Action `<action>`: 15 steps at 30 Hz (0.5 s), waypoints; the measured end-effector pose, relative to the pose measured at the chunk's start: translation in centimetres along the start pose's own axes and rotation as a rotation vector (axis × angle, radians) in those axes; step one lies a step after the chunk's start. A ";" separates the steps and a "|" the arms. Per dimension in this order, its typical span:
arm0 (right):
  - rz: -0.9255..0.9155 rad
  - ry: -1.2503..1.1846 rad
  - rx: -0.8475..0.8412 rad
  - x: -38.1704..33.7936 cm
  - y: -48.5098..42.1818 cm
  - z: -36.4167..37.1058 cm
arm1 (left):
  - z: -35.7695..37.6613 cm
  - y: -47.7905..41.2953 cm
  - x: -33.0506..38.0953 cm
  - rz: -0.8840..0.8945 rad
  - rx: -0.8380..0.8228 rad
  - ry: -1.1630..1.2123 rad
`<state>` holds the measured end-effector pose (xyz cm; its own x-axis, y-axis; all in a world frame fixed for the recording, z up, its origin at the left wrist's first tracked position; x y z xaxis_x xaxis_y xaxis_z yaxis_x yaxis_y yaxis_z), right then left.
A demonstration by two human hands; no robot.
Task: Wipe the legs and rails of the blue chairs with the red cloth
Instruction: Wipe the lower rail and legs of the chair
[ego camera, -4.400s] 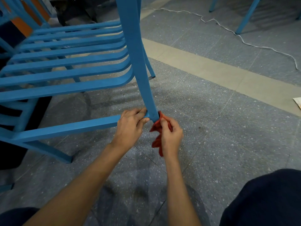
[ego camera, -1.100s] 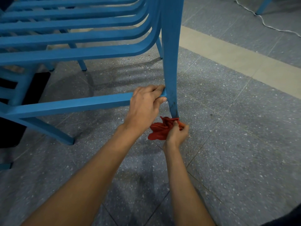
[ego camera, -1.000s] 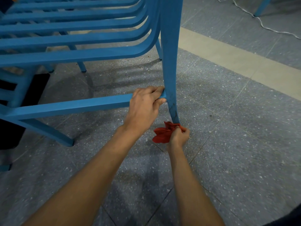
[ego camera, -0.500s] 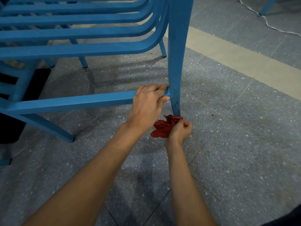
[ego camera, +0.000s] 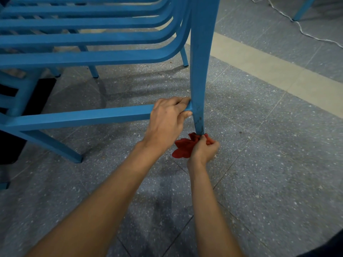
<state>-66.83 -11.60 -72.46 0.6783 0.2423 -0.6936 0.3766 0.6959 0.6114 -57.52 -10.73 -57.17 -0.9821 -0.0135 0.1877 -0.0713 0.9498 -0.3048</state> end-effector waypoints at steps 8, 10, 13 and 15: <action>0.114 0.029 0.080 0.5 -0.7 -0.3 | 0.0 0.0 0.0 -0.002 -0.002 -0.004; 0.101 -0.011 0.028 0.1 0.2 0.0 | 0.0 0.0 0.0 -0.002 -0.001 -0.008; -0.026 -0.029 -0.035 -0.9 2.0 0.4 | 0.1 0.0 0.0 -0.002 -0.001 -0.015; -0.118 -0.023 -0.062 -1.7 3.2 0.7 | 0.1 0.0 0.0 -0.009 0.001 -0.015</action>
<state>-66.38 -10.23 -69.06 0.6466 0.1413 -0.7496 0.4151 0.7592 0.5012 -57.55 -10.73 -57.27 -0.9840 -0.0270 0.1760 -0.0804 0.9493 -0.3039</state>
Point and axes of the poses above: each hand's wrist, its own y-axis away from the middle knuckle, its own z-axis out of the palm, x = y × z, the point moved 3 cm from there along -y, towards the middle knuckle, and after that the axes turned 13 degrees about -y, right-handed, at the moved point
